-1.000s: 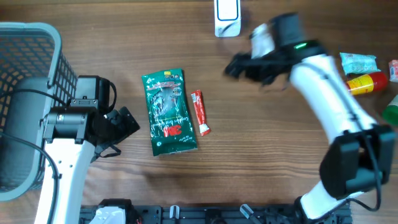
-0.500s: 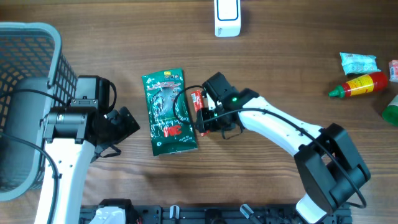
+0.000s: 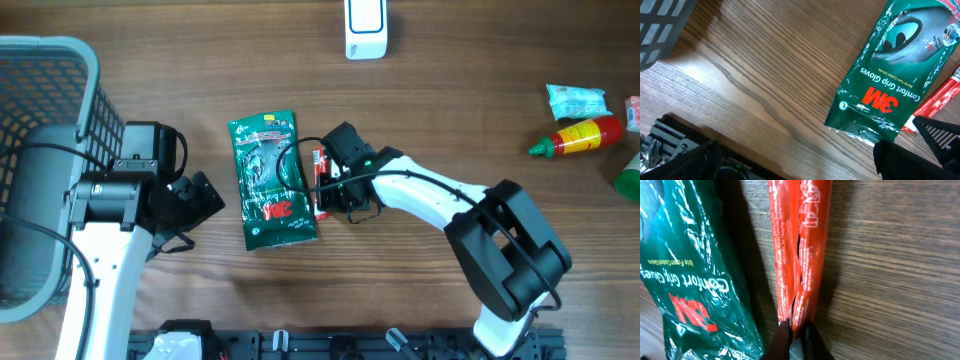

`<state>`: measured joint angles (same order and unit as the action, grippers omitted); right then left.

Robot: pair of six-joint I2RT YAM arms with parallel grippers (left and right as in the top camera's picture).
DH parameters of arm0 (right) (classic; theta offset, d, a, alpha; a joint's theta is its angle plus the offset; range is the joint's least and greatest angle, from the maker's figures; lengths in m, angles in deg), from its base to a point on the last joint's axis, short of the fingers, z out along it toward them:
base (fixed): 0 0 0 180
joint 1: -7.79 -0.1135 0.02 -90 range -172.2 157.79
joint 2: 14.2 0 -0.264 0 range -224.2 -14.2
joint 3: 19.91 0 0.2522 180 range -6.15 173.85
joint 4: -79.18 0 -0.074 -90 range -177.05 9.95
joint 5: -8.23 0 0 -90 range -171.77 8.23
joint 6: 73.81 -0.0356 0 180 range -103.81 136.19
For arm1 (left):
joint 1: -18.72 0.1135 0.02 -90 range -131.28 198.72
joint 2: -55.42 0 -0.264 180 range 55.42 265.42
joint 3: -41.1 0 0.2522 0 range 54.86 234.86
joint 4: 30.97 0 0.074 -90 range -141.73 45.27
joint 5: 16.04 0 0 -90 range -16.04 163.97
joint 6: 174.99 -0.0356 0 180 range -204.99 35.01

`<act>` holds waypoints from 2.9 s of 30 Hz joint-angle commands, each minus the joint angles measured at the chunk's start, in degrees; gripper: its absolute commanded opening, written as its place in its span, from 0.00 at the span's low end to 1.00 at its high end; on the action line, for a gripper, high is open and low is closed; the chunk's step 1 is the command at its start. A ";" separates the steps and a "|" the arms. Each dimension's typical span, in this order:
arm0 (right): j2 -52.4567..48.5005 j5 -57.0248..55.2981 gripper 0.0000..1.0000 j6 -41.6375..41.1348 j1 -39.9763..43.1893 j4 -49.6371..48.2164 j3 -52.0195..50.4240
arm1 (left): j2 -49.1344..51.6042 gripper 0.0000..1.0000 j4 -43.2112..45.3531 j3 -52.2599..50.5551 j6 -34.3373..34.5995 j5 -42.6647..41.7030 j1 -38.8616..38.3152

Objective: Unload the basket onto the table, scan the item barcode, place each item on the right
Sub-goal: 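Reach the right gripper to the red tube and grasp it, then lift the red tube and hold it to the white scanner, then carry the red tube to the right edge and release it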

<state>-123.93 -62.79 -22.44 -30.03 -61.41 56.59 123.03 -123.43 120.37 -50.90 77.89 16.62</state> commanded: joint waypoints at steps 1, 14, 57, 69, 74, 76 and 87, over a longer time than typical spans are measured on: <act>-2.36 -1.16 0.04 -1.42 1.46 1.57 -0.92 | 0.00 1.00 0.00 0.04 -0.87 -0.24 0.37; 27.82 -0.76 0.04 32.81 5.55 14.88 -0.72 | 0.00 1.00 -0.02 0.04 -0.87 -0.26 0.37; 2.56 -40.26 0.04 85.66 15.04 -50.07 -0.24 | 0.00 1.00 0.00 0.04 -0.87 -0.26 0.37; -18.93 -44.24 0.04 100.76 20.39 -52.26 20.63 | 0.00 1.00 0.00 0.04 -0.87 -0.26 0.37; -21.55 -46.31 0.05 103.97 20.37 -56.81 21.92 | 0.00 1.00 0.00 0.04 -0.87 -0.24 0.37; -21.53 -47.63 0.04 104.04 20.39 -56.70 21.92 | 0.00 1.00 0.00 0.04 -0.87 -0.26 0.37; -14.03 -56.54 0.04 108.08 27.47 -56.65 22.05 | 0.00 1.00 0.00 0.04 -0.87 -0.26 0.37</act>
<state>-143.96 -115.16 87.46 -7.30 -119.26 77.27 123.03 -123.41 120.37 -50.90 77.87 16.62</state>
